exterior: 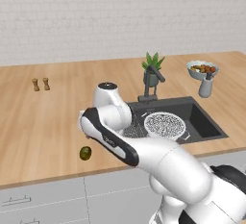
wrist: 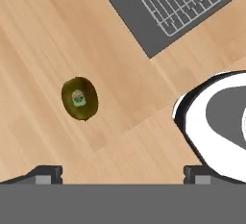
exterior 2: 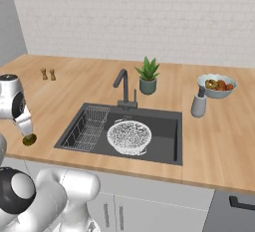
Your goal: Put the colander in the sink, put the kiwi in the colander, and turn on the sink faucet and pour water over the colander.
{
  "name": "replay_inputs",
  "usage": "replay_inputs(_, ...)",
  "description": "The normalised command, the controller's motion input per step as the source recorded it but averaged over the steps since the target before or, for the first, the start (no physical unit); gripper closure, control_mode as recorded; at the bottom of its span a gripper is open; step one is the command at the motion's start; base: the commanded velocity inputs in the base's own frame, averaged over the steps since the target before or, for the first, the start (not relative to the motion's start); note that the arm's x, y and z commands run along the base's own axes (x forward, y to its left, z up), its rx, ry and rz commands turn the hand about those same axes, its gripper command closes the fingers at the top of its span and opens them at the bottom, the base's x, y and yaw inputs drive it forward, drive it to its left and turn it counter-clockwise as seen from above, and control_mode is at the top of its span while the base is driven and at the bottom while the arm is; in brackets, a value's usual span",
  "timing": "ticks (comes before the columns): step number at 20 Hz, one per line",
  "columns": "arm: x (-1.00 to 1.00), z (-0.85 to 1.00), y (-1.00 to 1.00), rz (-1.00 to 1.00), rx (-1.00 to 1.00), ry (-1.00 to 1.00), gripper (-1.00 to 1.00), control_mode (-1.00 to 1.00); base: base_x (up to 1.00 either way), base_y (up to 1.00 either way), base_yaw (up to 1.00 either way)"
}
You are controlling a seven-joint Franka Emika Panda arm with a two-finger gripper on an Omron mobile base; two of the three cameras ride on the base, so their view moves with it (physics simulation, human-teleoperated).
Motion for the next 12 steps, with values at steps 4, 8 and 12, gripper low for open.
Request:
replay_inputs(4, 0.27, -0.32, 0.30, -0.30, 0.00, 0.00, -1.00, -1.00, 0.00, 0.00, 0.00)
replay_inputs(8, 0.32, -0.28, 0.25, -0.17, 0.00, 0.00, -1.00, -1.00, 0.00, 0.00, 0.00)
replay_inputs(12, 0.13, -0.28, 0.08, 0.00, 0.00, 0.00, -1.00, -1.00, 0.00, 0.00, 0.00)
